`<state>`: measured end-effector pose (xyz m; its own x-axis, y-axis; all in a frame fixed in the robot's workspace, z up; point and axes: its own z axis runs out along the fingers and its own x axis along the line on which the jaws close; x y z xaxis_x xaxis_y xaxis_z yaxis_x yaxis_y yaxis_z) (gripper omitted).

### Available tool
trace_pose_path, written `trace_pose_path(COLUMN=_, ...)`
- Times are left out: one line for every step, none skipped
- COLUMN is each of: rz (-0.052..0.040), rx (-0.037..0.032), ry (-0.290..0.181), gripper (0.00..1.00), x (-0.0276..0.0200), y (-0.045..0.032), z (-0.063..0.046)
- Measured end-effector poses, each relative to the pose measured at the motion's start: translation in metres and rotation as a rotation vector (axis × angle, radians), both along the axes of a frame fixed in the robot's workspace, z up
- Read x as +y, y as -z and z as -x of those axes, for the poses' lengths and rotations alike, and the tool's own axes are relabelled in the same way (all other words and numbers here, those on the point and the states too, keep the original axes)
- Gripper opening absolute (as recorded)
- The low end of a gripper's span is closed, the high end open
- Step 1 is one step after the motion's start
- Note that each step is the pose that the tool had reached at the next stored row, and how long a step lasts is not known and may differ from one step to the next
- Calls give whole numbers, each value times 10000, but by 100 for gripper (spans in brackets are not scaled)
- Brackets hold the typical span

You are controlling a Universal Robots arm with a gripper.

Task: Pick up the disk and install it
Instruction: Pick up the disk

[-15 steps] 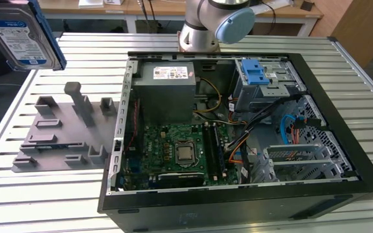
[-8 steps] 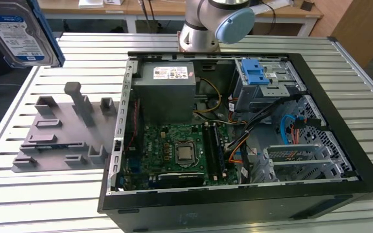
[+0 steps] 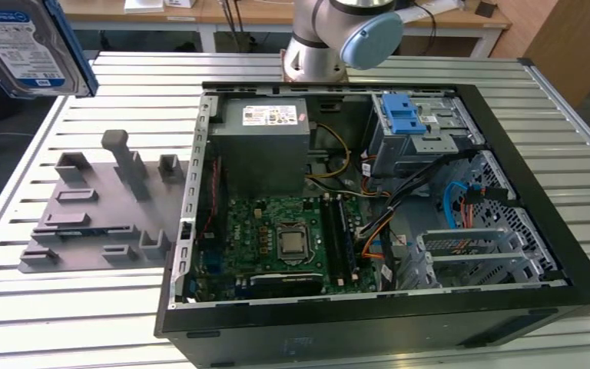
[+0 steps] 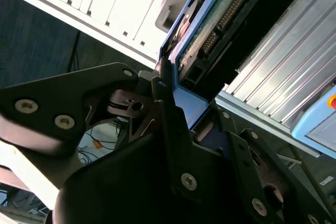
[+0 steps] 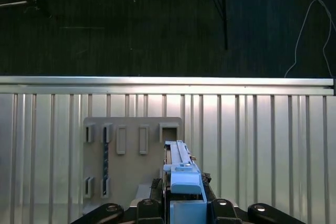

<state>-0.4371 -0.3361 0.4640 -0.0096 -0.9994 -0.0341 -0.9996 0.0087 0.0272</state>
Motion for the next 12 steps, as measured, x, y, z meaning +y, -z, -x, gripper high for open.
trace_pose_path(rz=0, rx=-1, ry=0, gripper=36, x=0, y=-25, z=0)
trace_pose_path(rz=0, rx=-1, ry=-1, gripper=36, x=0, y=-51, z=0)
trace_pose_path(rz=0, rx=0, ry=-1, gripper=36, x=0, y=-74, z=0)
trace_pose_path(rz=0, rx=1, ry=0, gripper=36, x=0, y=-99, z=0)
trace_pose_path(rz=0, rx=1, ry=0, gripper=36, x=0, y=-120, z=0)
trace_pose_path(rz=0, rx=0, ry=0, gripper=36, x=0, y=-141, z=0)
trace_pose_path(rz=0, rx=0, ry=0, gripper=36, x=0, y=-161, z=0)
trace_pose_path(rz=-1, rx=-1, ry=0, gripper=36, x=0, y=-179, z=0)
trace_pose_path(rz=0, rx=0, ry=0, gripper=36, x=0, y=-196, z=0)
trace_pose_path(rz=0, rx=0, ry=0, gripper=36, x=0, y=-211, z=0)
trace_pose_path(rz=0, rx=0, ry=0, gripper=36, x=0, y=-223, z=0)
trace_pose_path(rz=0, rx=1, ry=0, gripper=36, x=0, y=-233, z=0)
